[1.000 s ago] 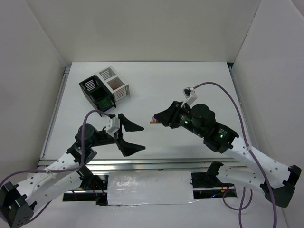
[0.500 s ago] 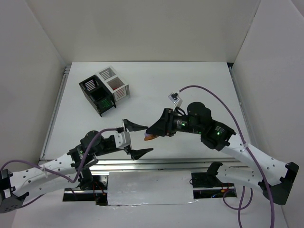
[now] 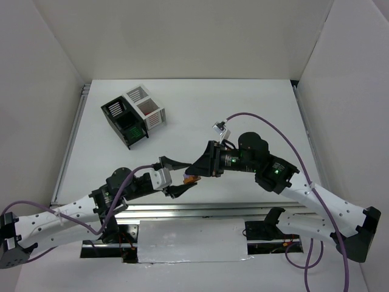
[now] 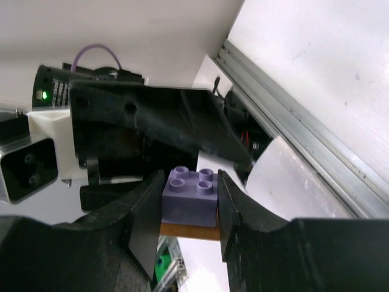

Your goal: Sort the legos into containers by color

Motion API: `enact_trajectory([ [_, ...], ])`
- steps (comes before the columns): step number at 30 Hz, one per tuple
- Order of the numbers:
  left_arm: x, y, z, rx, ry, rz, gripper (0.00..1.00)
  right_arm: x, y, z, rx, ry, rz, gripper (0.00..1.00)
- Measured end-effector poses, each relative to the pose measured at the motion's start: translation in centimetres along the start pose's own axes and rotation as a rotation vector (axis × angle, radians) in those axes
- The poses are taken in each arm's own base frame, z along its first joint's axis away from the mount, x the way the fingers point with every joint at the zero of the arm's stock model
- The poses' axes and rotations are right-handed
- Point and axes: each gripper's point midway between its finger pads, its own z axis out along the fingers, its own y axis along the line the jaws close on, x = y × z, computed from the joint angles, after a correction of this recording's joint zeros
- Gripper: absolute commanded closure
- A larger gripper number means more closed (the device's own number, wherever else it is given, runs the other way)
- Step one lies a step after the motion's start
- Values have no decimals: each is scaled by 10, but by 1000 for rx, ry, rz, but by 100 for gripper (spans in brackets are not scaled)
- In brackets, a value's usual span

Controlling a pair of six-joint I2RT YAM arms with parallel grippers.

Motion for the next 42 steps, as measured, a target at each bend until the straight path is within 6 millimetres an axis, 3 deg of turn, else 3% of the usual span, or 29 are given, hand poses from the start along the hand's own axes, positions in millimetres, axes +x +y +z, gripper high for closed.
enact_trajectory([
  [7, 6, 2, 6, -7, 33, -5, 62, -5, -5, 1, 17, -26, 26, 100],
  [8, 7, 2, 6, -8, 34, -7, 73, -5, -6, 1, 20, -26, 27, 100],
  [10, 8, 2, 7, -11, 39, -10, 77, -5, -8, 1, 26, -29, 30, 100],
  [11, 9, 2, 7, -12, 41, -12, 86, -5, -8, 2, 28, -29, 31, 99],
  [12, 10, 3, 7, -15, 43, -15, 90, -5, -9, 2, 30, -32, 32, 97],
  [15, 13, 3, 7, -20, 58, -30, 97, -5, -12, 2, 39, -36, 35, 71],
  [16, 15, 3, 8, -22, 66, -33, 99, -5, -14, 3, 42, -38, 36, 49],
  [17, 17, 4, 8, -24, 77, -38, 100, -4, -16, 3, 45, -37, 41, 39],
  [22, 30, 2, 10, -21, 123, -51, 100, -1, -17, 4, 30, -38, 34, 22],
  [31, 29, 4, 10, -40, 122, -74, 100, -5, -15, 1, 34, -74, 24, 15],
  [37, 7, 15, 4, -104, 43, -78, 100, -18, -31, -8, 126, -165, 10, 15],
  [42, 17, 18, 0, -133, 68, -81, 100, -19, -39, -8, 169, -174, -13, 15],
])
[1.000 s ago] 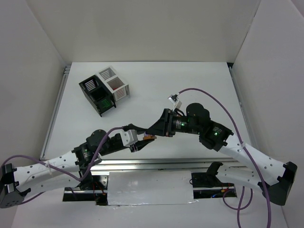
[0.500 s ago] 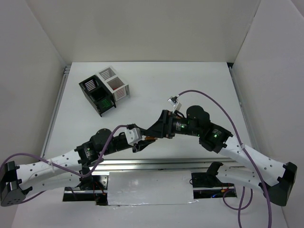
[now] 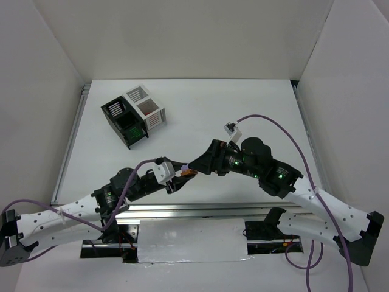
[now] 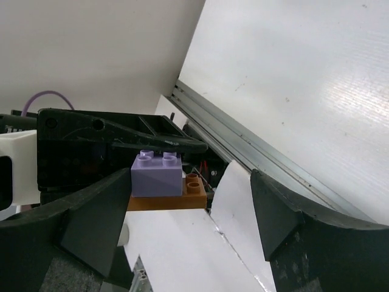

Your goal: Sort the legos into containers by color

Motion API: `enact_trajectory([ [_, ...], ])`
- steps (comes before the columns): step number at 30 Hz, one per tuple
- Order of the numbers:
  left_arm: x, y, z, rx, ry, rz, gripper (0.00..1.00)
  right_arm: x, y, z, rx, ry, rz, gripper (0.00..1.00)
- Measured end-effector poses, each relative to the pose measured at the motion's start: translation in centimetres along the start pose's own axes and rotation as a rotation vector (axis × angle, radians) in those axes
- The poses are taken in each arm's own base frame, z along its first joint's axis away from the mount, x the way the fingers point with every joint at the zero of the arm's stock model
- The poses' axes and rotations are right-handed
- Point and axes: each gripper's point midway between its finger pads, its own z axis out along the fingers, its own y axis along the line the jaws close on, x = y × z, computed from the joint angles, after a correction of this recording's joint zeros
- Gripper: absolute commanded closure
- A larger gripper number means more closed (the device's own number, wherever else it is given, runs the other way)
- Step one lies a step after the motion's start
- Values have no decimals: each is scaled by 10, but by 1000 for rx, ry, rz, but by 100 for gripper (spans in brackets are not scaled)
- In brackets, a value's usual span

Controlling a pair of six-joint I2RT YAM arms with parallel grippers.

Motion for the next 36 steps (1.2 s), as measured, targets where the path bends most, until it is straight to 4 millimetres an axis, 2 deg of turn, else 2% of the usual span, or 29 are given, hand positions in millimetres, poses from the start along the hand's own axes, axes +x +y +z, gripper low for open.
enact_trajectory([
  [4, 3, 5, 0, -31, 12, 3, 100, -2, 0, -2, -2, -10, -26, 14],
  [5, 3, 6, 0, -37, 11, 3, 100, -1, 1, -3, -13, -10, -34, 9],
  [12, -1, 15, 0, -86, -3, 2, 100, -2, 12, -16, -85, -39, -55, 0],
  [19, 9, 15, 5, -87, 27, 1, 100, 7, -2, -5, -60, -8, -44, 0],
  [27, 12, 14, 6, -79, 33, 0, 100, 9, 1, 7, -80, 11, -35, 1],
  [31, 11, 13, 7, -74, 31, 0, 100, 10, 4, 12, -96, 26, -28, 10],
  [33, 11, 13, 7, -74, 30, 0, 100, 12, 6, 13, -107, 35, -28, 26],
  [34, 12, 13, 7, -75, 33, 0, 100, 12, 8, 13, -118, 40, -25, 39],
  [36, 12, 13, 7, -74, 34, 0, 100, 13, 11, 13, -131, 45, -24, 49],
])
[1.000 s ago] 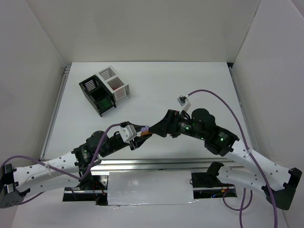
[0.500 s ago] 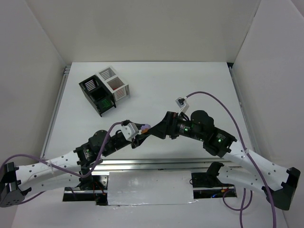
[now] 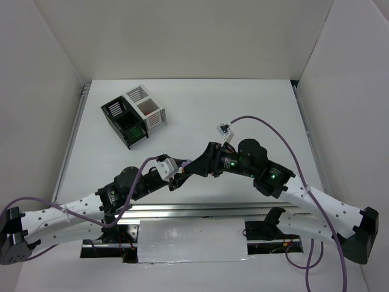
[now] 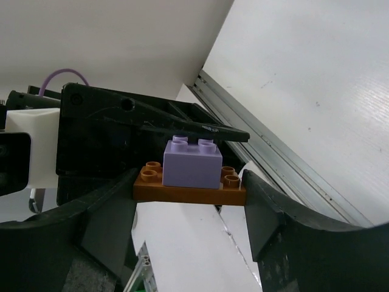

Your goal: Sort the legos into containers by color

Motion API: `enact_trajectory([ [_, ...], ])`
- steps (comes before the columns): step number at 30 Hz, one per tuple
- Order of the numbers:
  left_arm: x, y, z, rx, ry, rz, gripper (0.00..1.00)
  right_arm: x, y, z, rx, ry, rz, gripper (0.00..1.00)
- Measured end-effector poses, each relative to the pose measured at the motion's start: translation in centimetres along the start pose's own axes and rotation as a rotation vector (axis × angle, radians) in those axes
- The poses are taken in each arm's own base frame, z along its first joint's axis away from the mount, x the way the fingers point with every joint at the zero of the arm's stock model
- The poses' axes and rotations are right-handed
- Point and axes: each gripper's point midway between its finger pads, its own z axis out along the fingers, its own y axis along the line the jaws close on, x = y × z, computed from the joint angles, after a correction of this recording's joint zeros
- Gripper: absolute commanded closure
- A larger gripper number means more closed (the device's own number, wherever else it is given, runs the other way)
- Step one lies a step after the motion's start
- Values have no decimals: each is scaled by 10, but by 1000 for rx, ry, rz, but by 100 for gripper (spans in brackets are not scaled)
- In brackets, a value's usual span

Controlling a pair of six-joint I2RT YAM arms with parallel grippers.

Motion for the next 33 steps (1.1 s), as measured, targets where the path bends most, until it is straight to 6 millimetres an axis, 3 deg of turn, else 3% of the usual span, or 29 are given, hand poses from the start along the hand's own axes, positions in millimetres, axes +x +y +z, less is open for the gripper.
enact_trajectory([
  [1, 0, 0, 0, -2, 0, 0, 100, 0, 1, 0, -4, -1, -1, 65],
  [4, 0, 1, 0, -4, -1, 0, 95, 0, 1, 0, -5, -1, 0, 89],
  [6, 0, 1, 0, -6, -1, 0, 82, 0, 1, 0, -5, -1, 0, 90],
  [7, 0, 1, 0, -7, -1, -1, 73, 0, 1, 0, -6, -1, -1, 92],
  [8, 0, 1, 0, -8, -1, 0, 47, 0, 2, 0, -8, 0, -3, 94],
  [9, -1, 1, 0, -8, -2, 0, 34, 0, 2, 0, -10, 1, -6, 100],
  [10, -1, 1, 0, -6, -3, -2, 16, 0, 3, 0, -20, 2, -13, 100],
  [12, 0, 0, 0, -2, -1, -2, 2, 4, 6, 0, -52, 20, -50, 100],
  [17, 7, -9, -4, 49, 34, -2, 1, 7, 9, -4, -112, 53, -184, 100],
  [22, 3, -17, -10, 98, 75, -34, 0, 4, -5, -10, -98, 60, -339, 100],
  [28, -29, -19, -32, 86, 45, -195, 0, -11, -18, -31, -4, -27, -518, 100],
  [33, -57, -6, -44, -38, 51, -445, 0, -20, -21, -46, 31, -78, -651, 100],
])
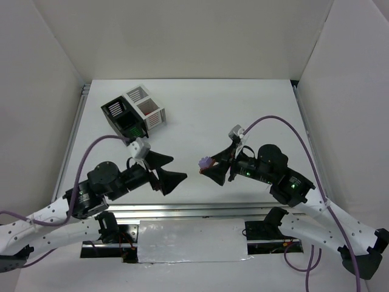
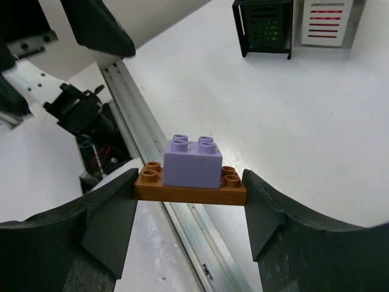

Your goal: Sort the legos into containers by color

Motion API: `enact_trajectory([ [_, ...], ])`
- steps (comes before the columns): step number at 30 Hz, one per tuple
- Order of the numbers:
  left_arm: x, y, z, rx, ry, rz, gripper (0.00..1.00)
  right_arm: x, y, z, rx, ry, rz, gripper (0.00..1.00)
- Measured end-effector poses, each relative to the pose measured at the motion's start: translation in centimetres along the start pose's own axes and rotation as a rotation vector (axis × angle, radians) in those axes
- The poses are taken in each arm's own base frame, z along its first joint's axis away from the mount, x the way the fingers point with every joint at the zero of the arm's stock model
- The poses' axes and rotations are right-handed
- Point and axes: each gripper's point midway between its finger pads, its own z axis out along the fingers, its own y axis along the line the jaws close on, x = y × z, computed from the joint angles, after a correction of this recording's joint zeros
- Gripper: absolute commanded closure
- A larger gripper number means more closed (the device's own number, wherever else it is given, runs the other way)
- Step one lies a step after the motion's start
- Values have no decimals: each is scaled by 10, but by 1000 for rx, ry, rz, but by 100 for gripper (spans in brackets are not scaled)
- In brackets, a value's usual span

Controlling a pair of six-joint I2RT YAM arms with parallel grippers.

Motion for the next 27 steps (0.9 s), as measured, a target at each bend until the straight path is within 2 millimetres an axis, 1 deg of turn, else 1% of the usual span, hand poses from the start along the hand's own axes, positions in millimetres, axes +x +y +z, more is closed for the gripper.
enact_trajectory([
  [2, -11, 2, -1, -61, -2, -116, 0, 1, -1, -1, 10, -2, -43, 100],
  [4, -19, 1, 3, -104, 4, -226, 0, 5, 0, -1, 18, 4, -83, 100],
  [8, -25, -3, 16, -169, 36, -428, 1, 15, 7, 4, 38, 34, -174, 100],
  [12, -29, -4, 30, -242, 70, -541, 1, 26, 6, 11, 71, 72, -246, 100],
  [13, -31, -4, 33, -261, 74, -565, 0, 26, 5, 10, 77, 71, -261, 100],
  [15, -34, -3, 37, -295, 84, -597, 1, 19, 6, 7, 75, 29, -280, 100],
  [17, -31, -1, 41, -324, 97, -629, 5, 14, 7, 1, 68, -25, -292, 100],
  [19, -22, 1, 43, -348, 122, -643, 8, 10, 8, -5, 65, -63, -296, 100],
  [22, -9, 4, 46, -373, 158, -648, 9, 1, 13, -11, 43, -108, -299, 100],
  [24, -2, 4, 49, -377, 182, -655, 9, -2, 18, -10, 24, -122, -302, 100],
  [27, 7, 1, 55, -367, 217, -664, 10, 3, 19, -6, 15, -102, -304, 100],
])
